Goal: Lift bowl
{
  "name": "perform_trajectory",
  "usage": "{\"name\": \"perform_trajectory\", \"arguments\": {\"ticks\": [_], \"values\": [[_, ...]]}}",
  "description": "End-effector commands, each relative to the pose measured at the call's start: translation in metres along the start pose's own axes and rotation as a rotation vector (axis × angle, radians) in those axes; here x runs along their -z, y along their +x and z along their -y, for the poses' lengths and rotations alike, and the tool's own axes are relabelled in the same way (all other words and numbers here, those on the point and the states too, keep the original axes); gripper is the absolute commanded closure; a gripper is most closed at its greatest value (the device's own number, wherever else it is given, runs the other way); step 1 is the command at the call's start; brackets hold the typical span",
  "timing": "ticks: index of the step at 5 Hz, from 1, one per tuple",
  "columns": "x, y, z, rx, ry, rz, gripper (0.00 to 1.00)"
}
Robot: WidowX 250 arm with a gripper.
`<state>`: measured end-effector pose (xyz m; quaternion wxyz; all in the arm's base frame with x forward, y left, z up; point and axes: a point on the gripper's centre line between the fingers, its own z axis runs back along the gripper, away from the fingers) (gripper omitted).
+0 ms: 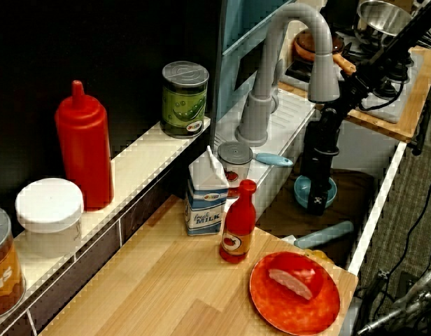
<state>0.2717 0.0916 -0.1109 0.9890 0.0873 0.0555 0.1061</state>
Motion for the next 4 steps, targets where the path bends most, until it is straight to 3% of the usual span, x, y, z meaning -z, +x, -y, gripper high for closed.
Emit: {"name": "perform_trajectory", "arguments": {"ticks": [1,2,4], "values": [[-0.0047,0.0000,-0.0163,0.003,0.004,0.058,0.00],[-0.0015,-0.0015,-0.0206,0.001,-0.010,0.061,1.00],[0.0029,0.0027,-0.0250,-0.021,-0.010,0.050,1.00]]}}
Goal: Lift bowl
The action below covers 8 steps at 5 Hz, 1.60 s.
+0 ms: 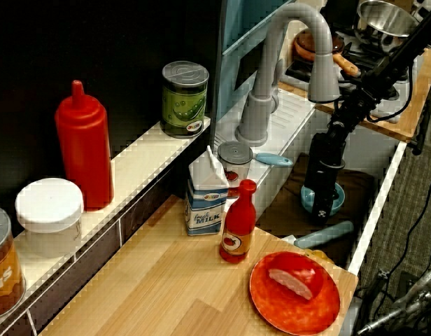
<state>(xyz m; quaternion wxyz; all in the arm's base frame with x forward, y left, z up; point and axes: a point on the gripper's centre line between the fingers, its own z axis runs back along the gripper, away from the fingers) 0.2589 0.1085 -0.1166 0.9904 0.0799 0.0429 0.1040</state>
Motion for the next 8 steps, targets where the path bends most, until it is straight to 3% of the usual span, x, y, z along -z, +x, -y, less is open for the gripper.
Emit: {"name": "perform_trajectory", "arguments": {"ticks": [1,4,8], "values": [[-0.007,0.015,-0.008,-0.032,0.006,0.025,1.00],[-0.015,0.010,-0.010,-0.013,0.007,0.016,1.00],[-0.060,0.009,-0.013,0.006,-0.055,-0.005,1.00]]}}
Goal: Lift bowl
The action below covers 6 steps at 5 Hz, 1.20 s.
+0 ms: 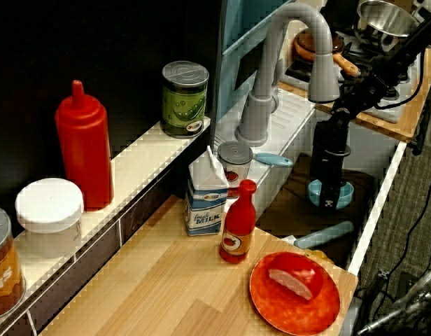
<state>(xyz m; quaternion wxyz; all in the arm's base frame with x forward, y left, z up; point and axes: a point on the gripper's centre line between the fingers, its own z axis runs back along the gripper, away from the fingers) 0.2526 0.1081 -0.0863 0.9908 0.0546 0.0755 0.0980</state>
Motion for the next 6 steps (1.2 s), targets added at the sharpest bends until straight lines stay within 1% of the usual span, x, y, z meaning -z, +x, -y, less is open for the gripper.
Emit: {"name": "perform_trajectory", "arguments": {"ticks": [1,2,3,5,6], "values": [[-0.044,0.015,-0.005,-0.005,-0.027,0.057,1.00],[-0.058,0.013,-0.001,0.008,-0.047,0.046,1.00],[-0.069,0.011,0.003,0.008,-0.053,0.044,1.00],[-0.094,0.002,0.010,0.037,-0.086,0.015,1.00],[-0.106,-0.003,0.015,0.047,-0.083,0.010,1.00]]}}
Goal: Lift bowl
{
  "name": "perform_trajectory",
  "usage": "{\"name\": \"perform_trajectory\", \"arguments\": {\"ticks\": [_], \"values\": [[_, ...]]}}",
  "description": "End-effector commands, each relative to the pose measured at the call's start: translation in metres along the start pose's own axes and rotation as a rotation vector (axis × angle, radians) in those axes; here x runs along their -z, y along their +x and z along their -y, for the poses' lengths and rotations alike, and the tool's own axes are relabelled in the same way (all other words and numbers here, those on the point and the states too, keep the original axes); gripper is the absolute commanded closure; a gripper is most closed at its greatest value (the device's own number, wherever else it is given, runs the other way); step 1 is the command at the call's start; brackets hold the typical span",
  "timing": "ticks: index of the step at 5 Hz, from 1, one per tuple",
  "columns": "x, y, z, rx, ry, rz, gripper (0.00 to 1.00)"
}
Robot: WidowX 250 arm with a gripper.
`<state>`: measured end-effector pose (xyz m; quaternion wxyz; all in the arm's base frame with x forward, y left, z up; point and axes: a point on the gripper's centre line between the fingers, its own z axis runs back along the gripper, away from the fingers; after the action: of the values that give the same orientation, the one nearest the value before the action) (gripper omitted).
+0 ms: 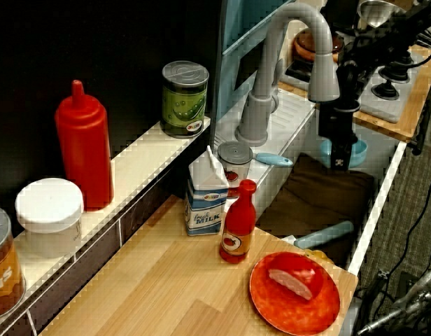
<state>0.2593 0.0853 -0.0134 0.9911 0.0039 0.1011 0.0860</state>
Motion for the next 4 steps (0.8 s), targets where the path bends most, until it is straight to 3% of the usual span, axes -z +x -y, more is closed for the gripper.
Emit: {"name": "perform_trajectory", "arguments": {"ticks": [1,4], "values": [[-0.046,-0.004,0.009,0.038,0.004,0.057,1.00],[-0.087,-0.013,0.017,0.083,-0.001,0.033,1.00]]}}
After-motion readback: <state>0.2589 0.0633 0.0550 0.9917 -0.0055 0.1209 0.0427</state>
